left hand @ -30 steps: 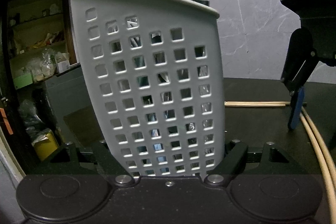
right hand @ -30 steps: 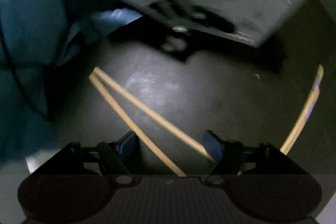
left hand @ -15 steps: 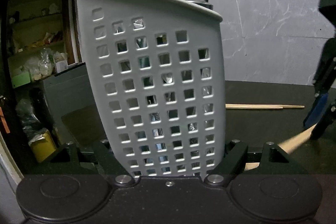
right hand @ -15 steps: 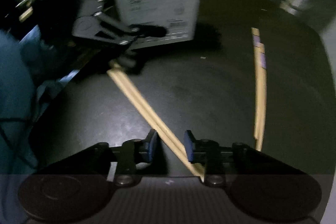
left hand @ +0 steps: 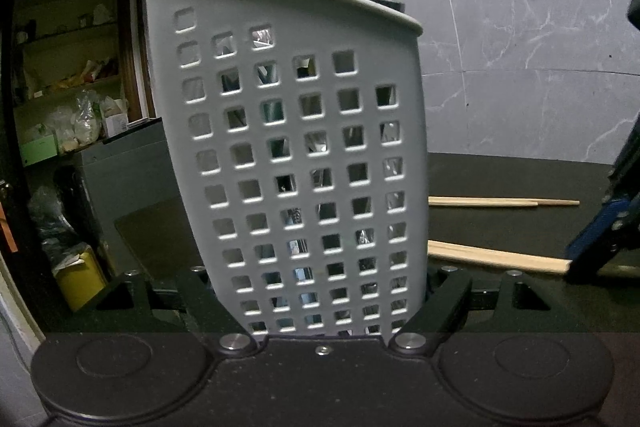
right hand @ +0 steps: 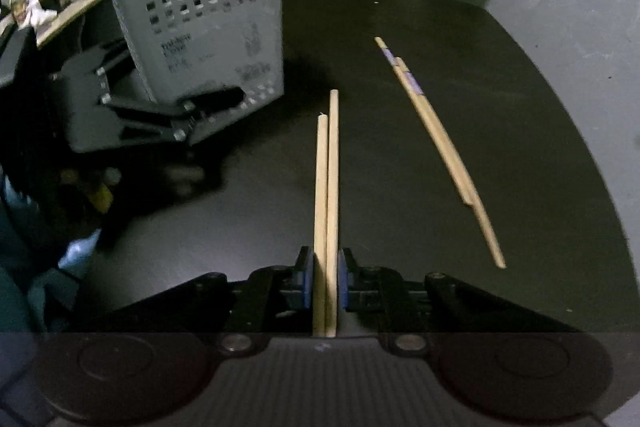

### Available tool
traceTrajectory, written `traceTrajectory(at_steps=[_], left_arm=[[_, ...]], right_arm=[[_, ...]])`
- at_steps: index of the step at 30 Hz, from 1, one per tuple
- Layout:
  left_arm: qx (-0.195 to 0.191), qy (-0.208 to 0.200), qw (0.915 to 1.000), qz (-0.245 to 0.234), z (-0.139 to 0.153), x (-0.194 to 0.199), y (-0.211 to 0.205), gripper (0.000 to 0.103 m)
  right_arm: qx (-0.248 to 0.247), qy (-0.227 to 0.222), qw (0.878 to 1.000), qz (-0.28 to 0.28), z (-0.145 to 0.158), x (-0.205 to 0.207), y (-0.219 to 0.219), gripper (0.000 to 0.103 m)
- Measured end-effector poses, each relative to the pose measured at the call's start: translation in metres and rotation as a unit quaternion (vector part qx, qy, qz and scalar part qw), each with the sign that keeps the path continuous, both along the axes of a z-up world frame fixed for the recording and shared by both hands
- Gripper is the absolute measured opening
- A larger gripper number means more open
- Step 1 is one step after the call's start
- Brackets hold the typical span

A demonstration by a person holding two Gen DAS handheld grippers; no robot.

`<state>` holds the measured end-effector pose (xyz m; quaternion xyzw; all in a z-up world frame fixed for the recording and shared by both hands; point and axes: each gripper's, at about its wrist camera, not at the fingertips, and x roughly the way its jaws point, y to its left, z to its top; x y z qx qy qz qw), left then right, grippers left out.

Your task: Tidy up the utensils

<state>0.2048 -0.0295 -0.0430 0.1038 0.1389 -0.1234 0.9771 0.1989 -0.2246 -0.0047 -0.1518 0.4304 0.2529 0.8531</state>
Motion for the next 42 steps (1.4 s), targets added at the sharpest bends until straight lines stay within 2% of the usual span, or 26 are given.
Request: traceTrajectory(at_steps=[5, 9, 14, 17, 22, 37, 40, 42], left_arm=[[-0.001, -0.001, 1.0000, -0.002, 0.002, -0.002, 0.001, 0.080], [-0.001, -0.001, 1.0000, -0.001, 0.002, -0.002, 0.002, 0.080], [0.001, -0.001, 1.0000, -0.001, 0.002, -0.002, 0.001, 0.080], [0.002, -0.001, 1.0000, -0.001, 0.003, -0.002, 0.000, 0.080], [0.003, 0.000, 1.0000, 0.000, 0.002, -0.002, -0.001, 0.080], [0.005, 0.003, 1.0000, 0.001, 0.001, 0.001, -0.006, 0.080], [0.005, 0.002, 1.0000, 0.001, 0.001, 0.001, -0.006, 0.080], [0.005, 0.002, 1.0000, 0.001, 0.001, 0.001, -0.006, 0.080]], right_arm=[[0.015, 0.003, 1.000, -0.015, -0.001, 0.008, 0.010, 0.017], [0.021, 0.002, 1.000, -0.009, -0.001, 0.008, 0.010, 0.037], [0.040, -0.021, 0.999, -0.022, 0.008, 0.018, 0.007, 0.037], [0.037, -0.025, 0.998, -0.035, 0.007, 0.029, 0.004, 0.024], [0.037, -0.014, 0.998, -0.038, 0.001, 0.037, 0.001, 0.022], [0.029, -0.021, 0.999, -0.008, 0.006, 0.025, 0.006, 0.022], [0.031, -0.012, 0.999, -0.006, 0.005, 0.026, 0.005, 0.011], [0.023, 0.001, 1.000, -0.003, 0.002, 0.025, 0.006, 0.008]])
